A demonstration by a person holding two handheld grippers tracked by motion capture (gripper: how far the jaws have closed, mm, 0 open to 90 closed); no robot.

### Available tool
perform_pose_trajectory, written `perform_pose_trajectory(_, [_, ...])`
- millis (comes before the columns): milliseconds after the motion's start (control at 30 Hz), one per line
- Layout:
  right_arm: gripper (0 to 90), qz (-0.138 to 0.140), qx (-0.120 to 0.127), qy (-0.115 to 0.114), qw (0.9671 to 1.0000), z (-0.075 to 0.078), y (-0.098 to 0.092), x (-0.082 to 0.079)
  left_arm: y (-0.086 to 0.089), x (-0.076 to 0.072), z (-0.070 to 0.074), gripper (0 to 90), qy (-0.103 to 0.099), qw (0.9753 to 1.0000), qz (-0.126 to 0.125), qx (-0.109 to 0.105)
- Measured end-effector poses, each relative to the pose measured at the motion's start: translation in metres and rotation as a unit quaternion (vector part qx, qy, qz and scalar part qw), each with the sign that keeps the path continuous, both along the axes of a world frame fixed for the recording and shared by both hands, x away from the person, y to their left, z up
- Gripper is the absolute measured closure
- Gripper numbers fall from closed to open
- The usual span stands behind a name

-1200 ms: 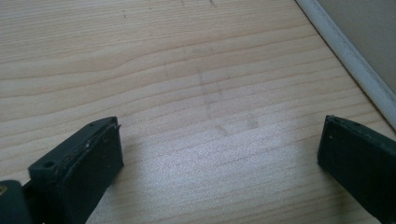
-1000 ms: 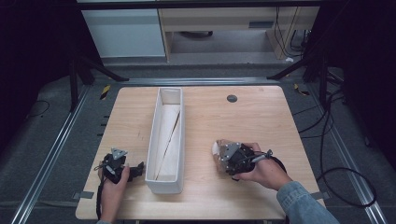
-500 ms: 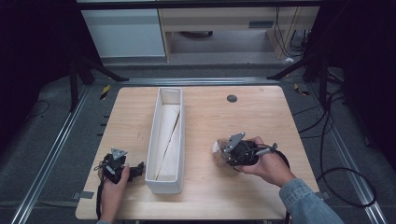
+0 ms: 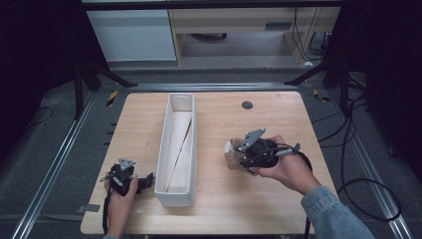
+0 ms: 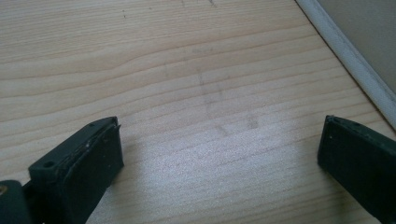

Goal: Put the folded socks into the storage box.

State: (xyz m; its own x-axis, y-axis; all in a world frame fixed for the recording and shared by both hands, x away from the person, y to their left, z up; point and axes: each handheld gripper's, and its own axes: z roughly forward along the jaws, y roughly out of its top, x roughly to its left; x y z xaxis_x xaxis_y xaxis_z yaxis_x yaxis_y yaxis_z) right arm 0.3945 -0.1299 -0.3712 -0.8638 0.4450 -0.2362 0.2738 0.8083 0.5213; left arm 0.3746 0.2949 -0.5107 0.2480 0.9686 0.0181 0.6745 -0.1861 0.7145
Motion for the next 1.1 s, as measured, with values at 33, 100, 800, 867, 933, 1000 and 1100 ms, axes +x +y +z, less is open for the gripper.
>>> perform_pose_trajectory(33, [50.5,0.002,0.000,0.001,1.0000,0.003,0.001,0.000,0.000,0.000,0.000,0.0,0.000,1.0000,0.000,0.000])
perform_pose_trajectory(100, [50.5,0.003,0.002,0.002,1.0000,0.008,0.004,0.000,0.000,0.000,0.000,0.0,0.000,1.0000,0.000,0.000])
perform_pose_trajectory(800, [50.3,0.016,0.004,-0.009,0.9998,0.059,0.033,0.007,0.000,0.000,0.000,0.0,0.000,1.0000,0.000,-0.001])
perform_pose_trajectory(867, [50.3,0.019,0.004,-0.012,0.9997,0.064,0.036,0.007,0.000,0.000,0.000,0.0,-0.001,1.0000,-0.001,0.000])
perform_pose_trajectory(933, [50.3,0.022,0.005,-0.015,0.9996,0.069,0.039,0.007,0.000,0.000,0.000,0.0,-0.001,1.0000,-0.001,0.000])
perform_pose_trajectory(1000, [50.3,0.022,0.004,-0.016,0.9996,0.071,0.042,0.006,0.000,0.000,0.000,0.0,-0.001,1.0000,-0.001,0.000])
perform_pose_trajectory(1100, [50.3,0.024,-0.001,-0.020,0.9995,0.074,0.047,0.007,0.000,0.000,0.000,0.0,-0.001,1.0000,-0.001,0.000])
